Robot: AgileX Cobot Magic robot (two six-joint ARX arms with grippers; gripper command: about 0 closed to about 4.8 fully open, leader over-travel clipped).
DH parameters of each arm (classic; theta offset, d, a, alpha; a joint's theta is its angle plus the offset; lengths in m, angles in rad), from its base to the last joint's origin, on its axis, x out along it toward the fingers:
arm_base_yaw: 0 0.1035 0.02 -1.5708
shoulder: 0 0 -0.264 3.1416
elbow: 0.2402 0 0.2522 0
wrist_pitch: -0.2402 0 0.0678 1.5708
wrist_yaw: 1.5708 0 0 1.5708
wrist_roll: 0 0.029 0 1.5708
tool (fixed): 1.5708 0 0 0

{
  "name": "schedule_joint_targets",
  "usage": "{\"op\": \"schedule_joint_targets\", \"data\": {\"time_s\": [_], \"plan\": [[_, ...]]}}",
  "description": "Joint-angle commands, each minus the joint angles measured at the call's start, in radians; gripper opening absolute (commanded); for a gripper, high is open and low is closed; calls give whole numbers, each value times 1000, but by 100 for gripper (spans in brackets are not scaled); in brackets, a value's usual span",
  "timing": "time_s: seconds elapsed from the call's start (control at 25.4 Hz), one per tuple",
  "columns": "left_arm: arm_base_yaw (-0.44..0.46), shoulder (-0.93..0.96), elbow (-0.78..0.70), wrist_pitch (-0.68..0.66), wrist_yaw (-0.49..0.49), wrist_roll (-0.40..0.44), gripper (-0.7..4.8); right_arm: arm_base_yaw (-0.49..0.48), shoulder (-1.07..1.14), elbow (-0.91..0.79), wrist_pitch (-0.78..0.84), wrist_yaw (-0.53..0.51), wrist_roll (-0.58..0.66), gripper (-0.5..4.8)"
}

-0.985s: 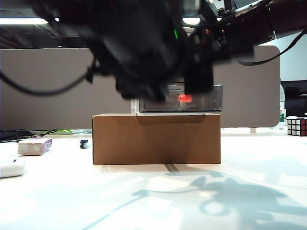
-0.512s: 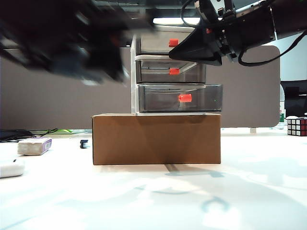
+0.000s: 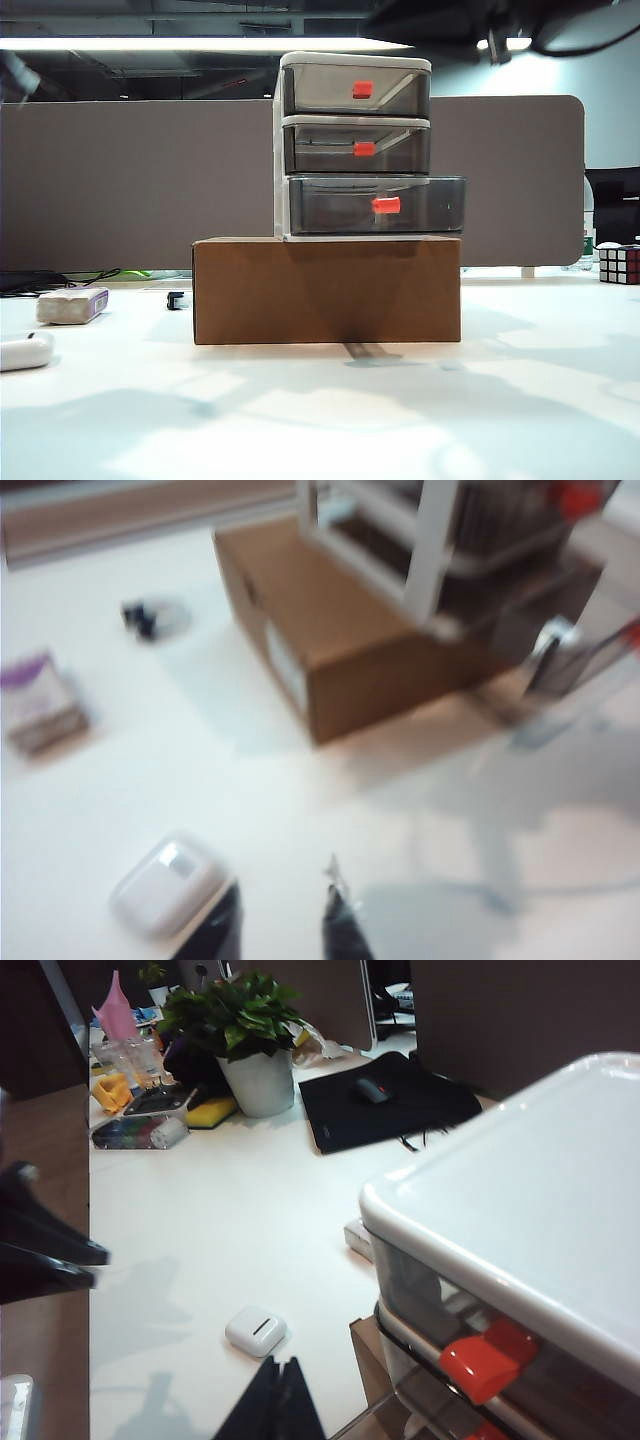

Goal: Open the third layer of the drawer on the table, pick up the earphone case on the table and put it in, and finally close the drawer.

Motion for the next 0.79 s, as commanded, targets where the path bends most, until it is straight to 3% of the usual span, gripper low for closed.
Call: {"op": "schedule_joint_targets", "data": {"time_s": [0.04, 0.12, 0.24, 0.28, 0.35, 0.47, 0.55, 0.79], "plan": [[212, 16, 2, -63, 199, 92, 119, 1, -37, 3, -42, -3, -4, -5], [309, 35, 2, -63, 224, 81, 122, 1, -52, 3, -74, 3, -9, -5], [415, 43, 2, -57, 274, -59, 122, 1, -70, 3, -124, 6, -26, -5], [438, 43, -6, -36, 283, -49, 122, 1, -77, 3, -149, 7, -32, -5], [452, 52, -56, 60, 286, 115, 139, 1, -78, 3, -193, 2, -55, -5], [451, 76, -125, 188, 370, 326, 322, 1, -79, 3, -236, 2, -80, -5], [451, 97, -161, 250, 419, 386, 367, 1, -79, 3, -254, -2, -88, -5], [451, 242, -196, 407, 440, 442, 374, 1, -79, 3, -266, -23, -104, -5]]}}
